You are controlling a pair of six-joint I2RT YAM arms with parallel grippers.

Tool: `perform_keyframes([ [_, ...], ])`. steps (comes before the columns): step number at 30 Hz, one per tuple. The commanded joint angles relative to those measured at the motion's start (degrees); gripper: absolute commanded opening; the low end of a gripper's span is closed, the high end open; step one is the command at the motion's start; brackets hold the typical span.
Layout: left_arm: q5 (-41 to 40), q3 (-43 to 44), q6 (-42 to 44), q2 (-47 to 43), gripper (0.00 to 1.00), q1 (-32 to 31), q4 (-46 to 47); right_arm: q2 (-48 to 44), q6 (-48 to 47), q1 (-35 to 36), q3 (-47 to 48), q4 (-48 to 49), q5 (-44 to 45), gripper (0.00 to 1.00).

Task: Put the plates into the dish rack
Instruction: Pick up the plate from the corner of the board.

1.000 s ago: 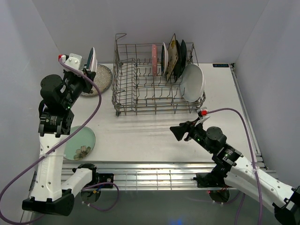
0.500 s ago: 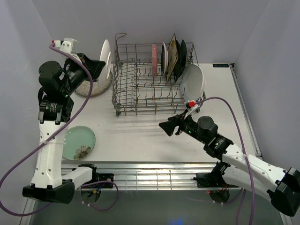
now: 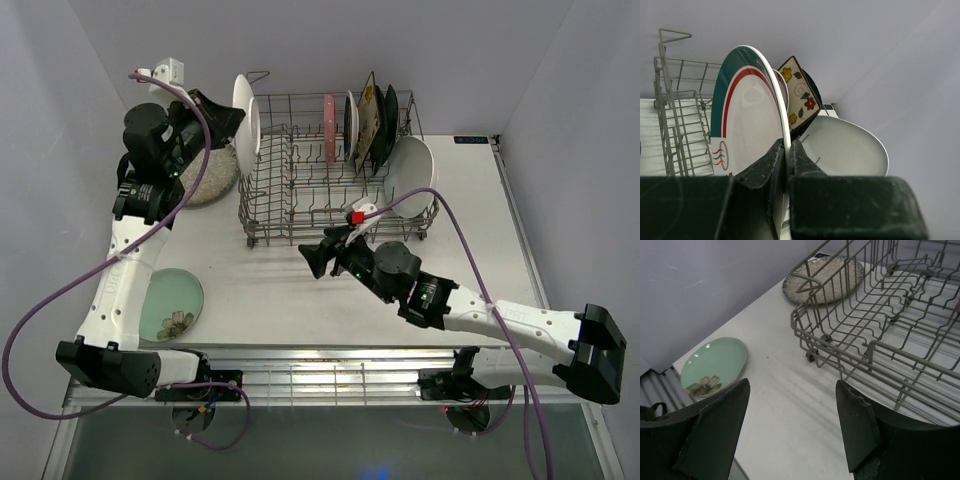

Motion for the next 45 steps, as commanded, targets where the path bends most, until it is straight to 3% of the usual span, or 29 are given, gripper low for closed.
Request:
perform_keyframes([
  [1,-10.92,4.0,0.07,-0.46,0.0,-5.62,4.67,3.34,-7.46,3.55,4.61,5.91,13.15,0.75],
  [8,-24.48,6.89,2.71,3.58,0.0,-14.68,3.19,9.76,-16.68,7.51,6.2,15.93,23.17,0.77],
  [17,-46.64,12.35,3.77,10.88,0.0,-26.55,0.19,10.56,-24.69,7.51,4.44,29.2,26.7,0.77],
  [33,-42.17,11.21,-3.61,9.66,0.0,-27.96,-1.74,19.87,-28.12,5.14,14.82,31.31,30.65,0.77],
  [42,-40.41,10.68,-6.25,7.9,0.0,-27.87,-4.03,23.74,-28.74,3.03,17.1,34.39,30.83,0.71],
  [45,-39.62,10.59,-7.48,7.72,0.0,-27.96,-5.43,25.32,-31.98,2.86,16.93,40.09,32.15,0.67],
])
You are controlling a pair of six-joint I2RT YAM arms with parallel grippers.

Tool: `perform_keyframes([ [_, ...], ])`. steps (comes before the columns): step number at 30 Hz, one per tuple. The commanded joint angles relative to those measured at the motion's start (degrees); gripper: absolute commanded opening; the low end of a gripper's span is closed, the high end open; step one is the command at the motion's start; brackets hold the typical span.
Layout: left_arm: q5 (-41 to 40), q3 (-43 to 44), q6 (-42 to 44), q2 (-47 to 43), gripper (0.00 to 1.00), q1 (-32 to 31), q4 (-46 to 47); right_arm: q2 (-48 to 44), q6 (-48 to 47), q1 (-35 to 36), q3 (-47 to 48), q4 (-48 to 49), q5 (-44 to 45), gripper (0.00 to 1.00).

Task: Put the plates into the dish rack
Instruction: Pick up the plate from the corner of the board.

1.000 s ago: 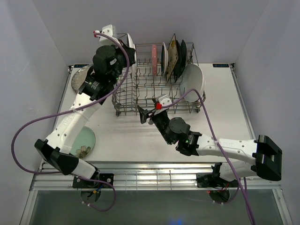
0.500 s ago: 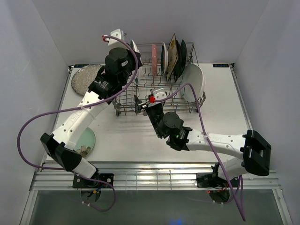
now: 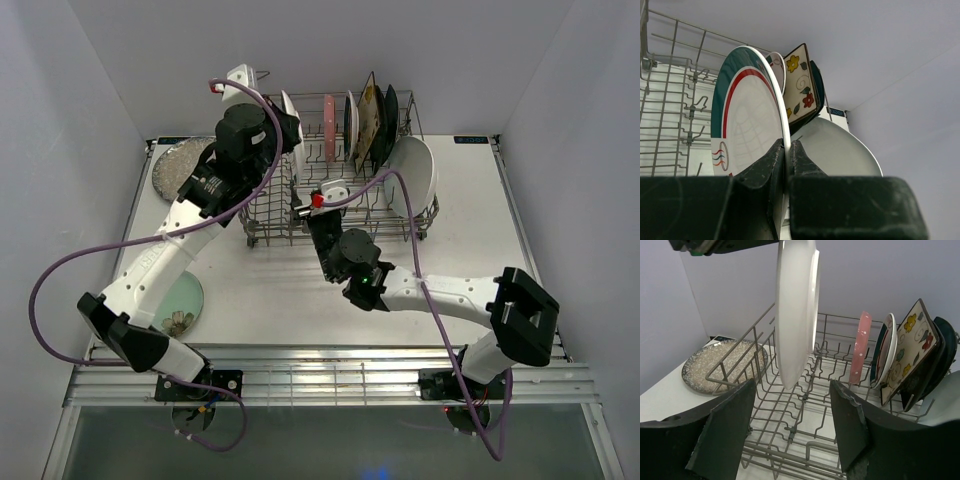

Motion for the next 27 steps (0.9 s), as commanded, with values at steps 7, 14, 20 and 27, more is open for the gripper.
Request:
perform_keyframes([
  [7,2.26,0.62,-4.0,-4.13,0.0,-0.16,-1.31,6.22,-9.4,-0.42,5.06,16.5,3.61,0.63],
  [14,3.05,-0.43,-3.91,-5.53,0.0,-0.16,-1.49,9.04,-8.79,-1.83,8.41,15.01,3.44,0.53],
  [20,3.41,-1.13,-3.91,-6.85,0.0,-0.16,-1.49,9.66,-8.08,-2.8,8.5,15.79,4.31,0.35],
  [27,4.54,-0.87,-3.91,-6.86,0.0,-0.16,-1.4,11.24,-11.33,-2.8,8.33,20.53,6.16,0.08],
])
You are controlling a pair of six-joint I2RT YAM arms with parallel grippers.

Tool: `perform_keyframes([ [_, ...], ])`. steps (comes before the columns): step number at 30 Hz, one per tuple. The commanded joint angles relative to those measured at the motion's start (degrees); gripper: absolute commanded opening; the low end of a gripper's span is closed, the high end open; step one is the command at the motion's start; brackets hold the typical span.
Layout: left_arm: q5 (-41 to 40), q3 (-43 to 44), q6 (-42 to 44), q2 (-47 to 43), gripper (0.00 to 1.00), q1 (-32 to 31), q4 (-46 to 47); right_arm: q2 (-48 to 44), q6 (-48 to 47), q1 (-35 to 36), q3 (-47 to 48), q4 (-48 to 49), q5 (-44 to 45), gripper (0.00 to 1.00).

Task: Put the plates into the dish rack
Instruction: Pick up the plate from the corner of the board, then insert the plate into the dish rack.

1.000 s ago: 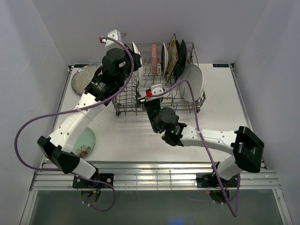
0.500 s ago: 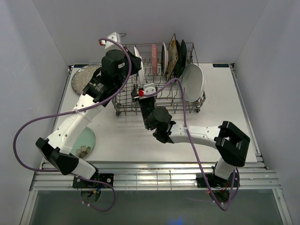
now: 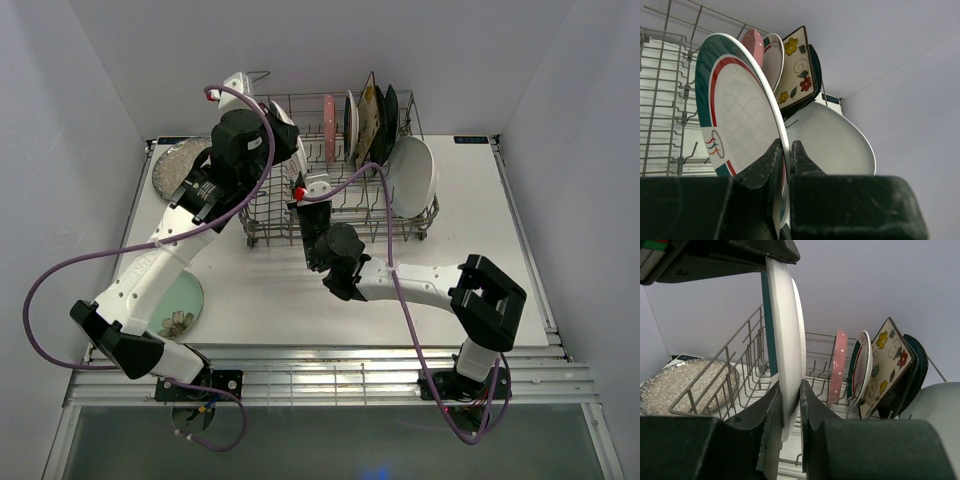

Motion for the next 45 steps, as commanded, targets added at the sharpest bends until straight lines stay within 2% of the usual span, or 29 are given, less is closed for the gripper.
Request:
perform_keyframes([
  [1,2.43,0.35,0.46,-3.95,0.0,0.02,3.19,0.55,-0.27,-0.39,1.75,7.88,2.88,0.08],
  [4,3.13,-0.08,1.07,-4.03,0.02,0.02,3.97,0.55,-0.89,-0.39,1.66,8.94,3.32,0.08],
  [6,3.31,-0.52,1.17,-4.21,0.09,0.02,4.33,0.64,-1.5,-0.39,1.66,9.47,3.93,0.08],
  [7,3.83,-0.87,1.51,-4.3,0.18,-0.07,4.85,0.73,-1.77,-0.39,1.83,10.17,4.2,0.08],
  [11,4.8,-1.67,2.22,-4.83,0.43,0.02,5.82,1.25,-4.58,-0.48,2.53,12.89,6.39,0.08],
  [15,4.8,-0.97,3.1,-4.83,0.57,0.02,6.0,1.96,-6.96,-1.44,3.67,14.75,7.98,0.08],
  [17,5.24,-0.79,3.71,-4.91,0.61,0.01,6.09,1.7,-6.43,-1.88,3.85,13.52,8.07,0.08],
  [29,3.66,-1.23,8.1,-6.49,0.72,0.02,6.7,-1.2,-6.43,-7.42,3.5,9.56,9.12,0.08],
  [32,2.43,-3.51,11.7,-8.07,0.76,0.02,8.63,-2.35,-5.64,-8.74,5.34,3.43,10.26,0.08],
  [37,1.11,-12.36,19.86,-12.98,0.86,0.02,16.79,-4.98,-3.71,-9.44,7.54,-6.76,12.37,0.08],
  [38,1.28,-13.7,21.02,-13.78,0.94,0.02,17.59,-5.86,-3.44,-9.53,7.63,-7.92,12.55,0.08],
  [40,1.55,-16.33,23.92,-16.41,0.98,0.02,21.27,-6.65,-2.83,-9.8,7.81,-9.94,13.16,0.08],
  [45,4.36,-24.95,34.38,-23.01,0.98,0.02,26.21,-9.73,1.12,-11.28,7.81,-19.34,13.17,0.08],
])
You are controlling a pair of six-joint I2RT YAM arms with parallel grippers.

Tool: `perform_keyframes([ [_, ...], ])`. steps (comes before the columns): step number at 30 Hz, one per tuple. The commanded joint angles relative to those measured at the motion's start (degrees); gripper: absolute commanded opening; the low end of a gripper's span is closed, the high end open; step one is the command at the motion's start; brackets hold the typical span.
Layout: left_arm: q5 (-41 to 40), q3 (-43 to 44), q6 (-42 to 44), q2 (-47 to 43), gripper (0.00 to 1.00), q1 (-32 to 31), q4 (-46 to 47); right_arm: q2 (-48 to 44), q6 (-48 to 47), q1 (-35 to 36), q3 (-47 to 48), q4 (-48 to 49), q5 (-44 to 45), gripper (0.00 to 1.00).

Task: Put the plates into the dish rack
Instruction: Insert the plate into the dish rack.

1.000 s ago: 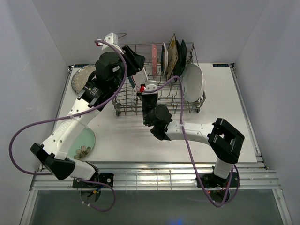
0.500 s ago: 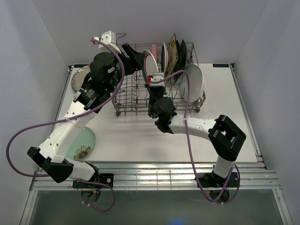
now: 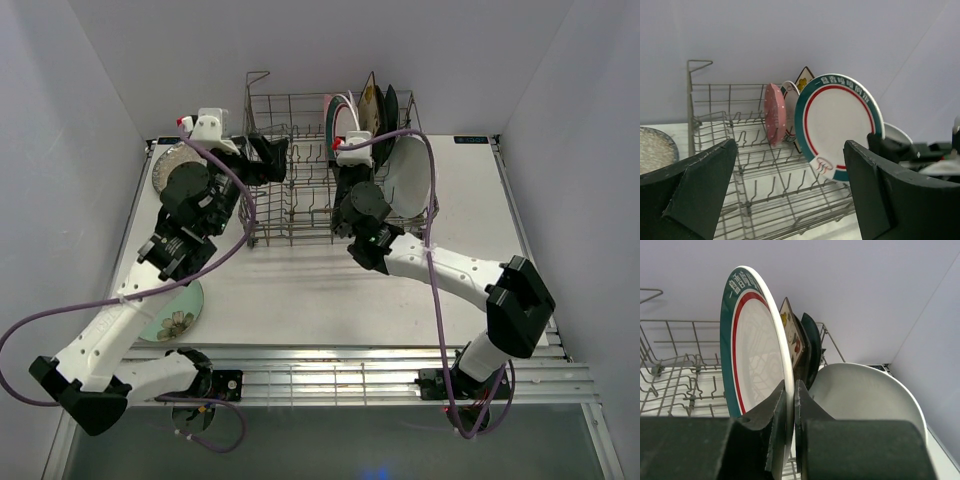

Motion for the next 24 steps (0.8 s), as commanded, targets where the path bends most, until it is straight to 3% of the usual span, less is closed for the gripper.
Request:
perform_keyframes([
  [1,2.59,-3.71,9.79,-5.59,0.98,-0.05,5.23,-4.11,4.95,-1.45,3.31,-5.49,0.73,0.08],
  [6,4.08,-9.5,17.16,-11.74,0.98,-0.05,7.15,-6.22,13.02,-3.82,6.38,-22.43,0.64,0.08],
  [13,1.37,-18.65,24.64,-18.17,0.98,-0.14,10.24,-10.35,15.67,-5.94,3.13,-27.81,0.3,0.08],
  [16,5.39,-22.15,29.91,-20.88,0.98,-0.05,8.04,-11.15,18.92,-7.17,4.27,-33.96,-0.41,0.08],
  [24,3.21,-32.01,34.15,-27.75,0.98,-0.05,10.32,-11.15,22.18,-10.06,2.96,-38.81,-1.64,0.08],
])
